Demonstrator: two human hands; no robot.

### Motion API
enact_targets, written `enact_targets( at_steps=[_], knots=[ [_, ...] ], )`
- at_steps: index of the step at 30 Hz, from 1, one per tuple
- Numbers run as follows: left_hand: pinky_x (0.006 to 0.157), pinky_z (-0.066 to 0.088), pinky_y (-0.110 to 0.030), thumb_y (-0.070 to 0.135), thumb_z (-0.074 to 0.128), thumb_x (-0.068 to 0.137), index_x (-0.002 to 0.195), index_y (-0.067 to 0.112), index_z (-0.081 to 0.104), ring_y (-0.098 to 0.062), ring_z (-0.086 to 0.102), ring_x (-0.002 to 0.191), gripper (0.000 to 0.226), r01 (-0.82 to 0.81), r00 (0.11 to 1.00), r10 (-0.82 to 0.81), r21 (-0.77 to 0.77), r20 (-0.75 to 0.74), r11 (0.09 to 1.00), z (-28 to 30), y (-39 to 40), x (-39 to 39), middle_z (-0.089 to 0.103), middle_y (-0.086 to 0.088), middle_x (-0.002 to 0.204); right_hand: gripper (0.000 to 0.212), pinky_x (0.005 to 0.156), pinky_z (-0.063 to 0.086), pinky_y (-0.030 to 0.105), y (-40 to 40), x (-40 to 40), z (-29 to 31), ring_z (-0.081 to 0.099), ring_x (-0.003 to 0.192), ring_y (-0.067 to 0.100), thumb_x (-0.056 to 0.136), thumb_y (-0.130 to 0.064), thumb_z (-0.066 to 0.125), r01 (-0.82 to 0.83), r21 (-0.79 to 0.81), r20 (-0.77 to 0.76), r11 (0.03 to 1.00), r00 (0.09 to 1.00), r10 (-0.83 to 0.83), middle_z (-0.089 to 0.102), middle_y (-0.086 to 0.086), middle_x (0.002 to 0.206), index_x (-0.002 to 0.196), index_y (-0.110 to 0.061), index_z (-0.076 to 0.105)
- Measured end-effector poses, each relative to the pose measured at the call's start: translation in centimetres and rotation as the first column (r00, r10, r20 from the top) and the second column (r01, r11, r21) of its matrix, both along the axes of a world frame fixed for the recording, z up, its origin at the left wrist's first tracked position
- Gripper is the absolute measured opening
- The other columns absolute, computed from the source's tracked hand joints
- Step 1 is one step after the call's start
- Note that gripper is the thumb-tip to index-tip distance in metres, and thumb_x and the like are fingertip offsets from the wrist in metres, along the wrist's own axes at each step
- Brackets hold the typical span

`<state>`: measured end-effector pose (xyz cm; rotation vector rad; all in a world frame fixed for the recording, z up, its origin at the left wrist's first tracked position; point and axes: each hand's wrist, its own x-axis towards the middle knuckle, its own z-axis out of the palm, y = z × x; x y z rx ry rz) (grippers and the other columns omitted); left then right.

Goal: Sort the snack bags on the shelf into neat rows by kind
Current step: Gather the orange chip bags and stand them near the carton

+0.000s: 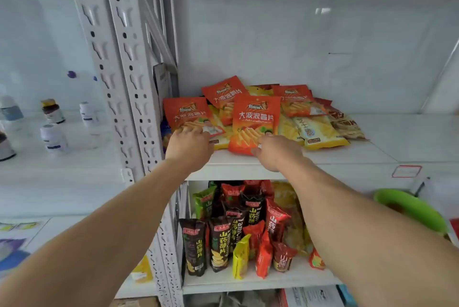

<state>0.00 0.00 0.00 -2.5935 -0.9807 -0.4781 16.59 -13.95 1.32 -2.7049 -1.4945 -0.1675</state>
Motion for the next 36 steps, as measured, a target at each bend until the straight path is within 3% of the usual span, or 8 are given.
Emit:
enact_targets(
  at_steps=[6,10,18,22,25,29,32,36],
  knots=[
    [0.114,0.027,-0.053,0.068,0.033,0.094,0.149,0.023,0.038,-0.033,0.027,0.146,0.070,-0.048,0.972,0.118,-0.322,0.202,0.946,-0.5,6.1,4.0,0.034,-0.007,0.157,0.055,0.085,0.044,0.041,4.6,3.5,-1.7,0.053,0.116,0.031,0.097,-0.062,0.039,0.115,0.124,-0.085,0.986,0.991,-0.105,0.051,0.008,0.134,0.130,-0.021,0.055],
    [0.119,0.011,-0.058,0.075,0.029,0.091,0.159,0.020,0.015,-0.034,0.003,0.153,0.088,-0.108,0.919,0.318,-0.624,0.234,0.774,-0.8,8.5,5.6,0.005,-0.007,0.167,0.068,0.091,0.042,0.044,7.0,4.6,-2.4,0.047,0.123,0.033,0.092,-0.070,0.042,0.229,0.189,-0.181,0.955,0.964,-0.195,0.044,0.010,0.140,0.135,-0.018,0.047],
    [0.108,0.034,-0.059,0.071,0.044,0.089,0.145,0.015,0.034,-0.046,0.035,0.135,0.079,-0.189,0.820,0.522,-0.749,0.235,0.635,-1.3,10.7,6.5,0.033,-0.018,0.151,0.110,0.109,0.033,0.048,9.6,5.8,-3.8,0.032,0.139,0.038,0.081,-0.080,0.049,0.460,0.217,-0.352,0.861,0.860,-0.371,0.029,0.022,0.154,0.156,-0.008,0.011],
    [0.105,0.038,-0.058,0.086,0.048,0.064,0.149,0.015,0.022,-0.044,0.034,0.136,0.113,-0.247,0.834,0.537,-0.783,0.129,0.571,-1.1,10.5,7.0,0.028,-0.019,0.153,0.125,0.112,0.030,0.047,10.2,6.0,-4.4,0.031,0.141,0.037,0.072,-0.083,0.057,0.526,0.246,-0.390,0.814,0.823,-0.413,0.030,0.021,0.155,0.157,-0.006,0.005],
    [0.113,0.032,-0.054,0.063,0.073,0.066,0.150,0.024,0.030,-0.041,0.031,0.140,0.102,-0.189,0.830,0.526,-0.794,0.186,0.578,-1.2,10.7,6.7,0.028,-0.017,0.154,0.129,0.109,0.032,0.044,10.1,6.4,-4.3,0.037,0.135,0.034,0.067,-0.079,0.068,0.556,0.321,-0.445,0.766,0.803,-0.396,0.038,0.017,0.148,0.157,-0.008,0.008],
    [0.109,0.037,-0.057,0.061,0.074,0.067,0.149,0.013,0.014,-0.042,0.037,0.135,0.112,-0.256,0.809,0.570,-0.788,0.143,0.561,-0.9,10.9,6.8,0.036,-0.021,0.147,0.125,0.108,0.038,0.045,10.5,7.3,-4.4,0.042,0.134,0.033,0.069,-0.068,0.076,0.588,0.382,-0.570,0.713,0.757,-0.319,0.043,0.014,0.146,0.157,-0.010,0.007],
    [0.107,0.039,-0.054,0.046,0.082,0.076,0.157,0.013,0.001,-0.041,0.042,0.135,0.119,-0.076,0.703,0.634,-0.853,0.322,0.517,-0.7,11.0,6.9,0.040,-0.019,0.150,0.121,0.104,0.044,0.047,11.2,7.4,-5.0,0.048,0.131,0.034,0.071,-0.059,0.079,0.575,0.427,-0.628,0.698,0.744,-0.229,0.049,0.014,0.143,0.157,-0.009,0.011],
    [0.096,0.045,-0.045,0.018,0.078,0.085,0.157,0.008,0.004,-0.038,0.049,0.130,0.104,0.204,0.551,0.699,-0.886,0.456,0.416,-0.7,10.6,6.6,0.046,-0.017,0.146,0.084,0.090,0.053,0.046,11.2,7.6,-5.3,0.067,0.104,0.032,0.068,-0.043,0.088,0.622,0.523,-0.749,0.582,0.662,-0.035,0.068,0.005,0.114,0.133,-0.014,0.044]
  ],
)
